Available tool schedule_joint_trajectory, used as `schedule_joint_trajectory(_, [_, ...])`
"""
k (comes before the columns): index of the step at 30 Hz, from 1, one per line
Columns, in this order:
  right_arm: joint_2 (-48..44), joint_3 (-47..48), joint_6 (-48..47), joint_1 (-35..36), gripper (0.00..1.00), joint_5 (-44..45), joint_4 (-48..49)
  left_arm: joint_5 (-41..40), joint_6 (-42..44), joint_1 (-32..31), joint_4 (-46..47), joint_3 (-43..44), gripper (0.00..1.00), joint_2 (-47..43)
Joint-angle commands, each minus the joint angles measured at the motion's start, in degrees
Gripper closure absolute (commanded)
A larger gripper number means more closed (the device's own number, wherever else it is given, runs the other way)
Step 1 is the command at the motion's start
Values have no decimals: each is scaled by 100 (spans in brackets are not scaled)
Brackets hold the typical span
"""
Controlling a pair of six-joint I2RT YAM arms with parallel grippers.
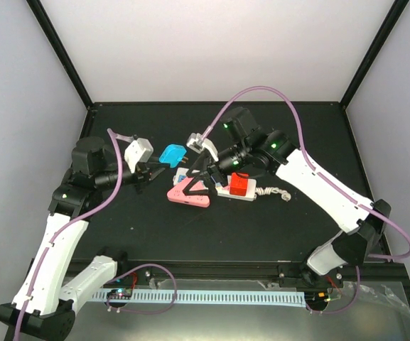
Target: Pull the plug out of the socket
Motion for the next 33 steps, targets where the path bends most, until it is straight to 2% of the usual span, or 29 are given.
schedule_joint_trajectory(1, [155, -95, 1015, -37, 3, -484, 625, 215, -272, 14, 479, 14, 98, -55])
schedule_joint_trajectory(7, [250, -77, 1378, -147, 3, -509, 828, 316, -243, -23, 508, -98, 99, -63])
schedule_joint_trajectory(20, [215, -90, 1474, -255, 3, -673, 965, 176, -173, -59, 508, -211, 98, -98])
schedule_joint_trajectory(33, [231, -96, 1534, -404, 2, -712, 1111, 776, -95, -118, 406, -289, 98, -99])
